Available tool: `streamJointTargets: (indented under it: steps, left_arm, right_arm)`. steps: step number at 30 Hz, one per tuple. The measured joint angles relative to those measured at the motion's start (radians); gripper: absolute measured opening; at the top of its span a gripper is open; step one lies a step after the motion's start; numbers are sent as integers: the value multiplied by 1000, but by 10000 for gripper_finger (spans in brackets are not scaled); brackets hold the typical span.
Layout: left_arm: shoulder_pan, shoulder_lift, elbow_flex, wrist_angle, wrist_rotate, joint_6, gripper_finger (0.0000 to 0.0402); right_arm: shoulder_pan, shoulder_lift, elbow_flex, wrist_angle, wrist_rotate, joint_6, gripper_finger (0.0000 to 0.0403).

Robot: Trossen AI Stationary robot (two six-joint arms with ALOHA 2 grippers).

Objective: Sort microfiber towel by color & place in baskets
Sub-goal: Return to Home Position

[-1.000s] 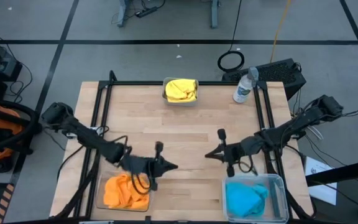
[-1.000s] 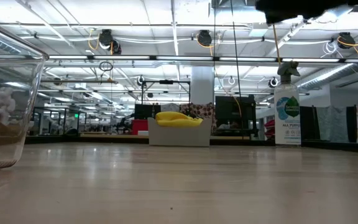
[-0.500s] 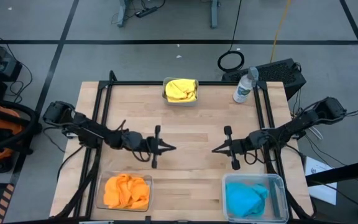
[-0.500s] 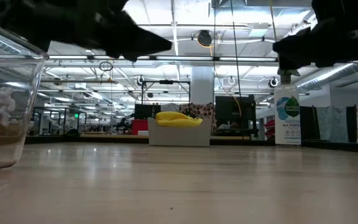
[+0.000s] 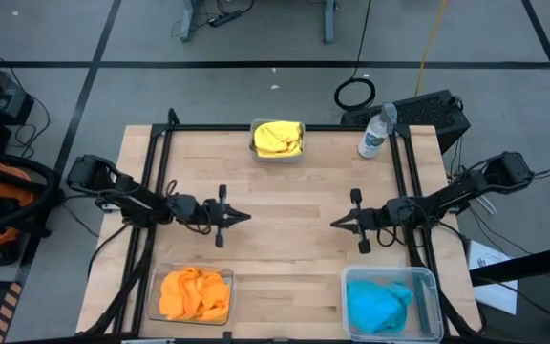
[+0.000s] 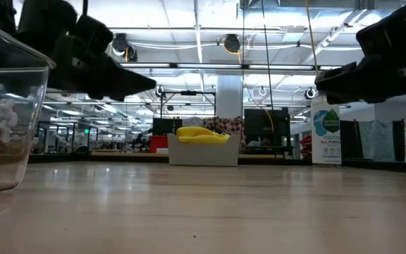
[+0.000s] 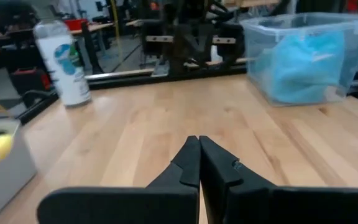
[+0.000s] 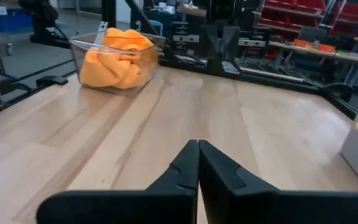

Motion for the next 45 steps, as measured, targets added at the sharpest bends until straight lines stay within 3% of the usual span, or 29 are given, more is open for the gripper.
streamJointTargets:
  steps: [11,20,34,45]
  left_arm:
    - [3,0,-209,294,1,-29,1]
    - [2,0,-209,293,1,-8,1]
    - [0,-68,-209,233,-27,-23,1]
    - [-43,-364,-209,-83,-94,-23,1]
  right_arm:
    - [-76,6,2,-79,-1,20,1]
    - [-86,6,2,-97,-5,41,2]
    - [-84,-24,2,-144,-79,44,2]
    - [-84,-307,2,-371,-79,38,2]
